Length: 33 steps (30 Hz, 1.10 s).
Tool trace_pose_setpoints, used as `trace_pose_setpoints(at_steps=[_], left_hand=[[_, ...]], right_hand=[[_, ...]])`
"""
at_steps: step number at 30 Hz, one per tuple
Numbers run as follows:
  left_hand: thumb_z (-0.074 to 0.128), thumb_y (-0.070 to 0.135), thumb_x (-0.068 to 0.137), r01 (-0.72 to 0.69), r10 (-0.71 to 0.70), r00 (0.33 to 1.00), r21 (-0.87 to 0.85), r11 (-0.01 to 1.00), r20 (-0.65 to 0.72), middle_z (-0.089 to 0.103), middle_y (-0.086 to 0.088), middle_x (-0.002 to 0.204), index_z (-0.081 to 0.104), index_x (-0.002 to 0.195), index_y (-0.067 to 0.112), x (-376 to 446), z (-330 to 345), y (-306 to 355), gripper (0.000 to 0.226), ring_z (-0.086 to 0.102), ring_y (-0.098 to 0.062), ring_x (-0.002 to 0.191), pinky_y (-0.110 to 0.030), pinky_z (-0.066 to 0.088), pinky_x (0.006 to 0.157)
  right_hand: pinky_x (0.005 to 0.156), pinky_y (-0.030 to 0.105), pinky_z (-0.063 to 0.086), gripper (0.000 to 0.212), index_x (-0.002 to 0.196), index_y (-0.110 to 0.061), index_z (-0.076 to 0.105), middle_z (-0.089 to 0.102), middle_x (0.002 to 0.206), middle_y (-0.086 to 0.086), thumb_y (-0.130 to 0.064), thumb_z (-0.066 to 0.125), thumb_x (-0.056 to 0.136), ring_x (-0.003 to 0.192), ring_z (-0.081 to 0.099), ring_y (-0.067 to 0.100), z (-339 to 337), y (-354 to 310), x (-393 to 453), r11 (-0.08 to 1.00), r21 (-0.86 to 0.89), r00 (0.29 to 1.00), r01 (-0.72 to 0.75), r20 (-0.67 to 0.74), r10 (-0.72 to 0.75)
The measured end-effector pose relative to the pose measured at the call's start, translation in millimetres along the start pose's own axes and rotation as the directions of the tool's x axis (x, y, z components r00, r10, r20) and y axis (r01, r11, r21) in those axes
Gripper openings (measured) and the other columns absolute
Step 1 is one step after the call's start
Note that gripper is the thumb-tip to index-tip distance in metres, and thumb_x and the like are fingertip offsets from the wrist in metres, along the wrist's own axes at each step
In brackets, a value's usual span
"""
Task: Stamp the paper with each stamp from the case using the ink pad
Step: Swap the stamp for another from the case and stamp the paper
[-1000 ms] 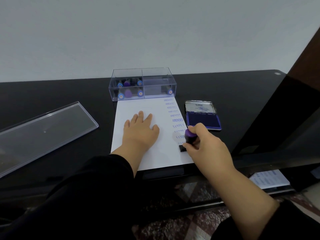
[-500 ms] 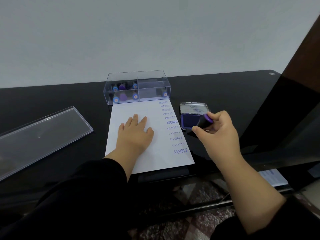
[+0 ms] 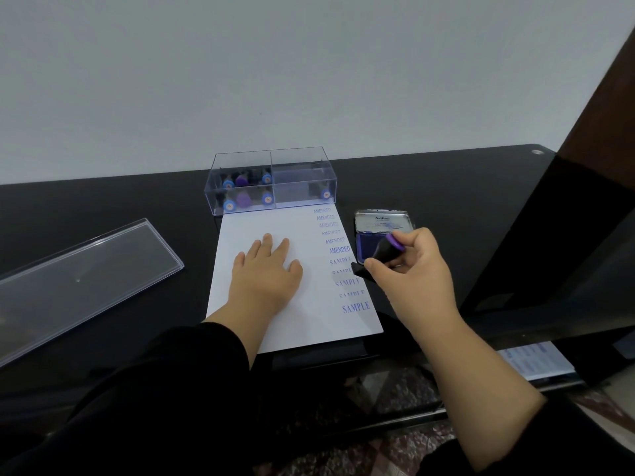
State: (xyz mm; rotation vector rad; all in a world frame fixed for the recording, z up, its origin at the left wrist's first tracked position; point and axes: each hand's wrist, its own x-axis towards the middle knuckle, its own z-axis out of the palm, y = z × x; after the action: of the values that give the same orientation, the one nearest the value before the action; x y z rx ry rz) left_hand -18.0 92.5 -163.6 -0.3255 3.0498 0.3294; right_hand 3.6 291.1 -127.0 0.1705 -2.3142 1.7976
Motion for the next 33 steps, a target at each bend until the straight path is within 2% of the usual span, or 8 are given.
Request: trace_pose_setpoints(at_steps=[8,14,19,22,26,29,33], left_hand=[[0.018,0.045,0.099,0.038,-0.038,0.999,0.028,0.999,0.017,-0.01,-0.003,0.16,-0.001,0.153,0.021,1,0,-1,0.061,-0.008,-0.019,0.147,-0.039,-0.005,0.118],[0.018,0.045,0.1,0.036,-0.037,0.999,0.029,0.999,0.019,-0.009,-0.002,0.16,0.0,0.153,0.021,1,-1,0,0.061,-0.007,-0.019,0.147,-0.039,-0.004,0.118],[0.019,0.045,0.1,0.039,-0.039,0.999,0.022,0.999,0.014,-0.009,-0.001,0.16,0.0,0.153,0.023,0,0,-1,0.06,-0.007,-0.018,0.147,-0.039,-0.004,0.117],[0.019,0.048,0.099,0.038,-0.039,0.998,0.03,0.999,0.043,-0.012,-0.001,0.159,-0.001,0.152,0.026,2,-2,0,0.061,-0.009,-0.018,0.147,-0.039,-0.005,0.117],[0.023,0.053,0.098,0.04,-0.04,0.995,0.006,0.999,0.097,-0.014,0.0,0.159,-0.002,0.152,0.029,3,-7,0,0.064,-0.011,-0.018,0.146,-0.04,-0.006,0.117],[0.027,0.052,0.098,0.053,-0.047,0.99,-0.039,0.998,0.134,-0.013,0.001,0.159,0.001,0.152,0.03,4,-12,1,0.064,-0.01,-0.017,0.146,-0.039,-0.006,0.117],[0.031,0.04,0.1,0.073,-0.063,0.995,-0.127,0.989,0.082,0.003,-0.001,0.16,0.01,0.152,0.025,6,-17,1,0.059,0.003,-0.02,0.147,-0.04,0.003,0.119]], right_hand=[[0.057,0.006,0.045,0.041,0.087,-0.035,0.043,0.062,0.086,-0.006,-0.009,0.073,0.078,0.064,0.055,0.002,3,-3,3,1.0,0.027,1.0,0.001,-0.004,-0.001],[0.057,0.004,0.044,0.042,0.087,-0.034,0.042,0.061,0.09,-0.008,-0.004,0.071,0.079,0.06,0.056,-0.008,5,-8,4,0.997,0.076,1.0,-0.014,0.007,0.014],[0.056,0.002,0.043,0.045,0.108,-0.032,0.043,0.061,0.091,-0.008,-0.005,0.068,0.082,0.07,0.059,-0.001,5,-11,7,0.994,0.106,0.999,-0.04,0.015,0.038],[0.058,0.002,0.044,0.046,0.107,-0.036,0.044,0.059,0.092,-0.012,-0.006,0.068,0.083,0.074,0.06,-0.001,5,-12,11,0.992,0.122,0.999,-0.039,0.034,0.035],[0.059,0.013,0.047,0.043,0.095,-0.042,0.045,0.062,0.095,-0.009,-0.009,0.07,0.082,0.079,0.062,0.002,7,-12,18,0.992,0.113,0.998,-0.056,0.042,0.051],[0.064,0.021,0.052,0.04,0.087,-0.039,0.045,0.06,0.095,-0.007,-0.008,0.07,0.082,0.082,0.062,0.008,10,-14,23,0.99,0.117,0.995,-0.084,0.057,0.078],[0.075,0.036,0.057,0.036,0.083,-0.028,0.045,0.057,0.091,0.001,-0.003,0.07,0.079,0.077,0.061,0.019,13,-17,32,0.986,0.128,0.993,-0.112,0.049,0.106]])
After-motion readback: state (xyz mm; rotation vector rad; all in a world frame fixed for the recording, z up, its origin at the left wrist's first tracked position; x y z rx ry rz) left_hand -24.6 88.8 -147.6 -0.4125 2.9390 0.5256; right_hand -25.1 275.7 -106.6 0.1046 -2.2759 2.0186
